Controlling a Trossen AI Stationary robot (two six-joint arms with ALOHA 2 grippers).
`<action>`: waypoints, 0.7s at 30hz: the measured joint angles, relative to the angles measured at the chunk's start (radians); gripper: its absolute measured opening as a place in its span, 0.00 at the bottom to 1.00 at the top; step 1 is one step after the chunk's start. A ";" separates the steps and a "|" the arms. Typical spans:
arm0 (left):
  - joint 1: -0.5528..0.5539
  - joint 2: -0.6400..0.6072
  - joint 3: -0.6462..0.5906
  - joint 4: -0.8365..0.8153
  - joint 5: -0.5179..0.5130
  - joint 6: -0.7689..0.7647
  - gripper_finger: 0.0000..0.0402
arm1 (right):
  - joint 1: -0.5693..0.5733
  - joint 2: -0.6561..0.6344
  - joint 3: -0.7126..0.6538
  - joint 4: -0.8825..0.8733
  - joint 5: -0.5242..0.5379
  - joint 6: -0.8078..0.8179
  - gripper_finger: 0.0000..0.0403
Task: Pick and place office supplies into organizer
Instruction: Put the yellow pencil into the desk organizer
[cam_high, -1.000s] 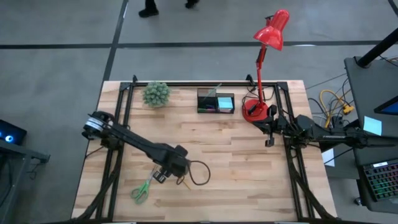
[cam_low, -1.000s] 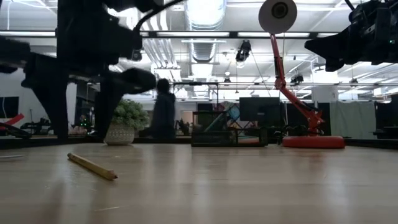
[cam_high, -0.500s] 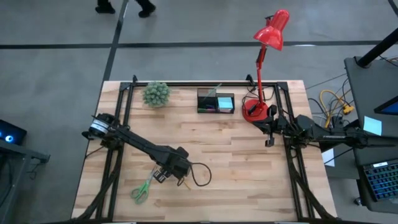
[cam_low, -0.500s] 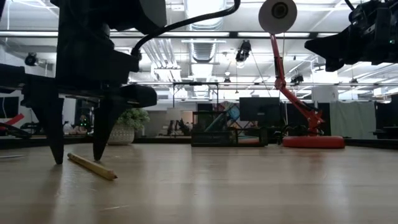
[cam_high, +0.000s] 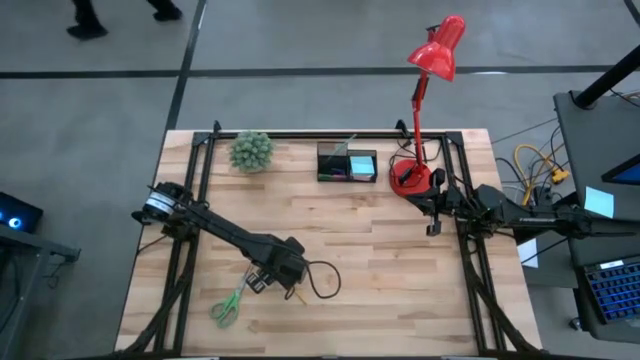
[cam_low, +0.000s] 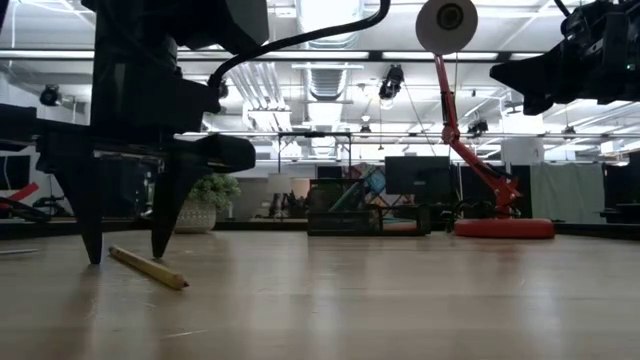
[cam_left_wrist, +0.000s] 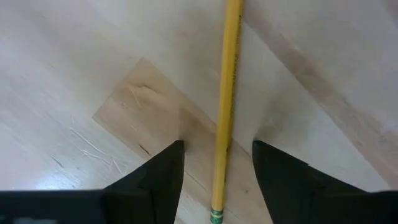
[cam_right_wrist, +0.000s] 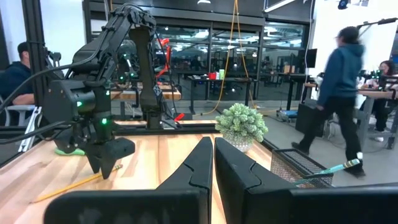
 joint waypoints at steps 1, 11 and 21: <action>0.000 0.000 0.000 0.001 0.001 0.000 0.43 | 0.000 0.000 0.000 0.000 0.000 0.000 0.02; 0.001 0.006 -0.002 0.028 0.016 0.000 0.20 | 0.000 0.000 0.000 0.000 0.000 -0.002 0.02; 0.006 0.005 -0.022 0.080 0.030 -0.002 0.02 | 0.000 0.000 0.000 0.001 0.000 -0.002 0.02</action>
